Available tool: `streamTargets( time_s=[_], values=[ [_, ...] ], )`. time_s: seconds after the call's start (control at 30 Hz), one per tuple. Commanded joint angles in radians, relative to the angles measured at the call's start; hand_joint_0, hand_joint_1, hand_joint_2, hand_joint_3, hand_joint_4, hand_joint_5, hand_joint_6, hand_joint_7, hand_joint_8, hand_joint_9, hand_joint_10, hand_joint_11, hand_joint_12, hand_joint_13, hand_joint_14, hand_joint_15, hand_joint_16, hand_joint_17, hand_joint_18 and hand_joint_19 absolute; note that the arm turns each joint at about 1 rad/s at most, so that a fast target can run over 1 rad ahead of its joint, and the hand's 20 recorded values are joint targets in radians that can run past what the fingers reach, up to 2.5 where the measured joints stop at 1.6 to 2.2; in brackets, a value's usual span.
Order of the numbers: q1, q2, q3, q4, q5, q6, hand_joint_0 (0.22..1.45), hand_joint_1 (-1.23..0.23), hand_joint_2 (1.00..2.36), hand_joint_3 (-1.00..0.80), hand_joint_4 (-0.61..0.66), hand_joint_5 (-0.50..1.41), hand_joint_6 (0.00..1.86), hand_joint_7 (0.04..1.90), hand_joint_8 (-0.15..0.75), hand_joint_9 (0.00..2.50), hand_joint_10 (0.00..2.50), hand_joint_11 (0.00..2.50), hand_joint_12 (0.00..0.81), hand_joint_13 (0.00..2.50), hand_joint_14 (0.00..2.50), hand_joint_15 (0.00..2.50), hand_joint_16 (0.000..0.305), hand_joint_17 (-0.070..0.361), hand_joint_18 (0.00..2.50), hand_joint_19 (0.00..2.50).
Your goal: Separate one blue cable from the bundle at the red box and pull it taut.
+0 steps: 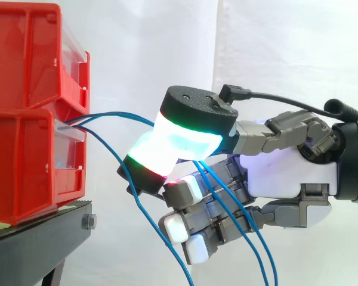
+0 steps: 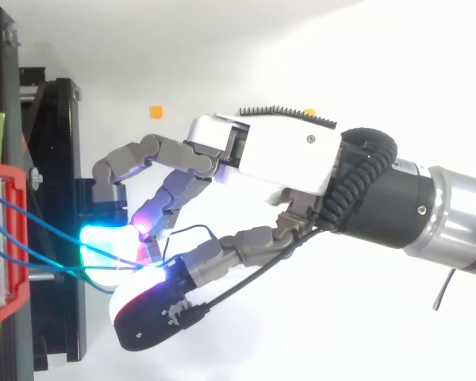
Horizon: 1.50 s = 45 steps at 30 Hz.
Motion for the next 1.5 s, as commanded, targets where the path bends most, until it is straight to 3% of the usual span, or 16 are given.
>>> streamTargets(
  time_s=[0.0,0.23,0.47,0.73,0.9,0.97,1.1,1.2,1.33,1.47],
  values=[
    [0.0,0.0,0.001,0.002,0.001,0.0,0.6,-0.87,1.0,-0.5,0.12,-0.19,0.88,1.16,0.311,1.04,0.03,1.16,0.401,0.97,0.03,0.75,0.057,0.127,0.8,0.74],
    [0.0,0.0,-0.001,0.002,-0.002,0.003,0.52,-0.72,1.0,-0.5,0.13,-0.18,0.86,1.13,0.331,1.08,0.03,1.15,0.424,1.0,0.03,0.77,0.06,0.135,0.84,0.76],
    [0.0,0.0,-0.001,-0.004,-0.008,0.003,0.59,-0.61,1.0,-0.5,0.12,-0.17,0.85,1.19,0.321,1.1,0.03,1.15,0.409,1.0,0.03,0.76,0.056,0.127,0.82,0.78],
    [0.0,0.0,-0.001,-0.004,-0.008,0.006,0.69,-0.86,1.02,-0.3,0.01,-0.18,0.88,1.26,0.318,1.08,0.03,1.16,0.409,0.99,0.03,0.76,0.057,0.127,0.81,0.77],
    [0.0,0.0,-0.001,-0.004,-0.005,0.008,0.79,-0.92,1.0,-0.5,0.03,-0.19,0.89,1.25,0.315,1.07,0.03,1.15,0.402,0.98,0.03,0.76,0.056,0.126,0.81,0.75],
    [0.001,0.0,-0.001,-0.004,-0.005,0.008,0.8,-0.93,1.0,-0.5,0.04,-0.19,0.89,1.24,0.317,1.07,0.03,1.17,0.399,0.99,0.03,0.75,0.056,0.126,0.82,0.74],
    [0.0,0.0,-0.001,-0.006,-0.003,0.008,0.78,-0.95,1.0,-0.5,0.07,-0.18,0.89,1.23,0.319,1.09,0.03,1.16,0.398,1.0,0.03,0.76,0.055,0.125,0.84,0.71],
    [0.0,0.0,-0.001,-0.006,-0.005,0.008,0.68,-0.94,1.0,-0.5,0.1,-0.18,0.89,1.21,0.318,1.1,0.03,1.17,0.4,1.0,0.03,0.76,0.055,0.125,0.84,0.74],
    [0.0,0.0,-0.001,-0.006,-0.003,0.008,0.54,-0.87,1.0,-0.5,0.12,-0.18,0.88,1.17,0.329,1.11,0.03,1.16,0.417,1.01,0.03,0.76,0.058,0.131,0.85,0.75],
    [0.0,0.0,-0.001,-0.006,-0.003,0.008,0.53,-0.76,1.0,-0.5,0.12,-0.17,0.87,1.14,0.334,1.12,0.03,1.16,0.425,1.01,0.03,0.76,0.059,0.133,0.86,0.76]
  ],
)
